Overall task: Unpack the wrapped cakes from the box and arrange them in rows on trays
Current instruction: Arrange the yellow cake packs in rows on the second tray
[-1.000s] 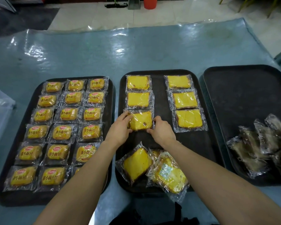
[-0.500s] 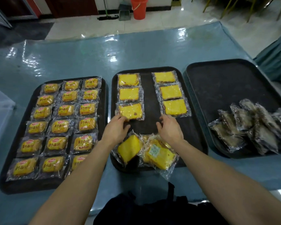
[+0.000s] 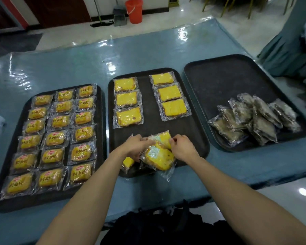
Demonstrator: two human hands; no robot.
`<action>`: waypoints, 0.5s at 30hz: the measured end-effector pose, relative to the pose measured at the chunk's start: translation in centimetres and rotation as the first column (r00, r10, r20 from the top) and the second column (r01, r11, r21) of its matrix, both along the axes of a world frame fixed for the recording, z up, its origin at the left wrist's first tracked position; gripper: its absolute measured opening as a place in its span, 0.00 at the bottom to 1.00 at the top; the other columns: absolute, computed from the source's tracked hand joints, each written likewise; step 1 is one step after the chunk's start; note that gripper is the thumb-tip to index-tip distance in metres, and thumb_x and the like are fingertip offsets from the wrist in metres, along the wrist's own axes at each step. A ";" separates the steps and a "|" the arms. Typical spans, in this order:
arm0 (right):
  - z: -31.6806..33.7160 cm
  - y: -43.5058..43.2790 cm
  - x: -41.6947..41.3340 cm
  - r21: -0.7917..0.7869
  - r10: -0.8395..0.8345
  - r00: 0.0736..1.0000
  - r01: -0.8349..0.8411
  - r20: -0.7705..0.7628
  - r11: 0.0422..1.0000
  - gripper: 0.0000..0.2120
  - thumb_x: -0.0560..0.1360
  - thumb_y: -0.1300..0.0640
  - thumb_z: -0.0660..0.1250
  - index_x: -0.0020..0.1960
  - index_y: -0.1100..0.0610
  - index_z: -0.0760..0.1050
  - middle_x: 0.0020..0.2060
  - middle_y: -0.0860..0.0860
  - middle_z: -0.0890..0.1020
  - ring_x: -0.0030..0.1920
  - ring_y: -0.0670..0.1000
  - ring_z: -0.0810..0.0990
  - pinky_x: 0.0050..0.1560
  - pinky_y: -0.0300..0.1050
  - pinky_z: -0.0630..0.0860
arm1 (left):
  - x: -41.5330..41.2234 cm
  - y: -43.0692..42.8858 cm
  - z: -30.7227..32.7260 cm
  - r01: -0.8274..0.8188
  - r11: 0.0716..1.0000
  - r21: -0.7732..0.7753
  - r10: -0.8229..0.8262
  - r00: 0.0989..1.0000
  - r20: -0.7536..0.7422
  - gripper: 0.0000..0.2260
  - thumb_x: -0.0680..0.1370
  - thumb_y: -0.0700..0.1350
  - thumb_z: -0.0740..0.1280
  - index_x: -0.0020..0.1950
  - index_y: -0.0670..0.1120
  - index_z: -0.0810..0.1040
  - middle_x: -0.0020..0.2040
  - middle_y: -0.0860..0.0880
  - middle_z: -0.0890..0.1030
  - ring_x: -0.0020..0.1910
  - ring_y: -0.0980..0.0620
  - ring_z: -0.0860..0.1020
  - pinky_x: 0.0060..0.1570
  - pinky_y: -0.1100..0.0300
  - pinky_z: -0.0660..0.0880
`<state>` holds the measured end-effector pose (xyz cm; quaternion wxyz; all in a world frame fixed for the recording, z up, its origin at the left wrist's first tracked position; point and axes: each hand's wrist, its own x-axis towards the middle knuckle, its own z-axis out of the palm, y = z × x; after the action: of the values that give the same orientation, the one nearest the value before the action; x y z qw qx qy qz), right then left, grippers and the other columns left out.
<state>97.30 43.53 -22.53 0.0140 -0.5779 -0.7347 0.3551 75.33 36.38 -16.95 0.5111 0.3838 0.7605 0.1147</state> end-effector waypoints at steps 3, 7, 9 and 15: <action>0.4 -0.1 -0.4 -0.058 0.035 0.999 -0.035 -0.008 0.998 0.22 0.87 0.42 0.57 0.68 0.59 0.75 0.63 0.59 0.80 0.63 0.61 0.79 0.63 0.56 0.76 | -0.2 -0.3 0.1 0.040 0.999 0.018 -0.041 0.998 0.044 0.29 0.75 0.61 0.79 0.67 0.50 0.71 0.61 0.49 0.74 0.59 0.47 0.80 0.49 0.45 0.87; 1.1 -0.8 -2.2 -0.115 0.063 0.997 -0.068 -0.052 0.991 0.20 0.86 0.42 0.60 0.65 0.58 0.75 0.56 0.56 0.84 0.56 0.58 0.83 0.58 0.57 0.80 | -1.2 -1.0 0.3 0.020 0.995 0.096 -0.021 1.000 0.010 0.27 0.73 0.55 0.82 0.64 0.52 0.72 0.60 0.47 0.80 0.52 0.51 0.79 0.48 0.52 0.77; 1.2 -1.1 -3.6 -0.145 0.088 0.993 -0.099 -0.076 0.985 0.19 0.85 0.41 0.61 0.64 0.55 0.75 0.54 0.54 0.85 0.53 0.57 0.83 0.57 0.58 0.81 | -2.5 -1.7 0.6 -0.043 0.992 0.119 0.045 0.999 -0.014 0.28 0.73 0.54 0.82 0.66 0.50 0.73 0.61 0.50 0.79 0.55 0.52 0.79 0.53 0.51 0.78; 2.5 -2.4 -7.7 -0.063 0.133 0.972 -0.148 -0.193 0.987 0.17 0.84 0.49 0.66 0.70 0.56 0.74 0.59 0.52 0.83 0.57 0.55 0.83 0.59 0.54 0.81 | -6.7 -4.4 0.9 -0.264 0.939 0.219 0.319 0.907 -0.275 0.35 0.76 0.61 0.78 0.77 0.48 0.69 0.65 0.49 0.80 0.57 0.48 0.82 0.50 0.50 0.83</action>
<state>89.62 41.13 -19.98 0.0360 -0.4882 -0.7549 0.4365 68.64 31.97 -16.01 0.3277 0.3226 0.8661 0.1960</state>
